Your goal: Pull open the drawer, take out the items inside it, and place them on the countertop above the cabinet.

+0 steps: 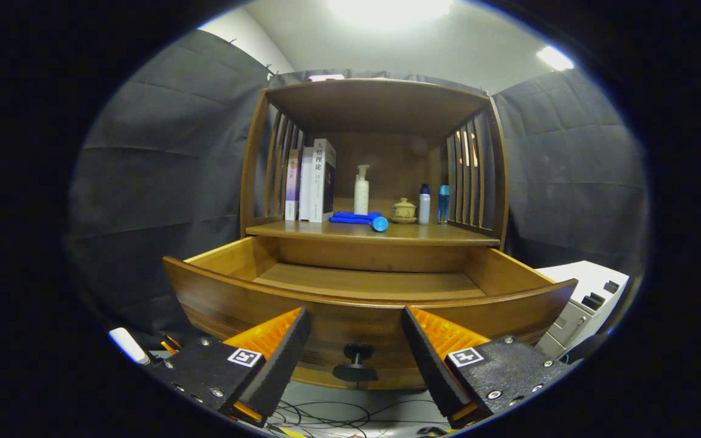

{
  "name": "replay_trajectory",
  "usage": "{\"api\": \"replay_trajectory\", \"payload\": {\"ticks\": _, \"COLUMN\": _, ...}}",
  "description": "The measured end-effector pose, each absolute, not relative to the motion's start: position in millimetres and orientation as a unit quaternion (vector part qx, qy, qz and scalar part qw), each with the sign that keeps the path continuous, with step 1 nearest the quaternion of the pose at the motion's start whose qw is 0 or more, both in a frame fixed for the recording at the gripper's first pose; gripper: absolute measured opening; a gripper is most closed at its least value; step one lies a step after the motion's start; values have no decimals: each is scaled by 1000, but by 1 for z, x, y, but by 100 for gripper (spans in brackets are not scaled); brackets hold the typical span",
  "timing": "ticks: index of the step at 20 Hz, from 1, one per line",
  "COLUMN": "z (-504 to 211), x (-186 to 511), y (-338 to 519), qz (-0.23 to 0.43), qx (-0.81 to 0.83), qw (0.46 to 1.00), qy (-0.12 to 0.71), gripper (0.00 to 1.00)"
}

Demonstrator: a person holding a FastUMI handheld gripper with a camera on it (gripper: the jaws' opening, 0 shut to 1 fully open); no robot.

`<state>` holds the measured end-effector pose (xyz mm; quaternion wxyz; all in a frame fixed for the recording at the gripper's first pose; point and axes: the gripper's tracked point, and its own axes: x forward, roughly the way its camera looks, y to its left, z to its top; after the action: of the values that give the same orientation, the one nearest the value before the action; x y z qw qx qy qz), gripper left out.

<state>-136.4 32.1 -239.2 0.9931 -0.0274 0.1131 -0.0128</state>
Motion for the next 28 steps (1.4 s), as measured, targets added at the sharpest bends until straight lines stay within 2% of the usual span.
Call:
{"api": "replay_trajectory", "payload": {"ticks": 10, "z": -239, "x": -135, "y": 31, "qz": -4, "qx": -47, "qw": 991, "qy": 123, "gripper": 94}}
{"api": "replay_trajectory", "payload": {"ticks": 17, "z": -243, "x": -119, "y": 17, "qz": -34, "qx": -84, "qw": 988, "qy": 127, "gripper": 94}}
{"api": "replay_trajectory", "payload": {"ticks": 28, "z": -243, "x": -103, "y": 18, "qz": -36, "qx": -86, "qw": 988, "qy": 125, "gripper": 95}}
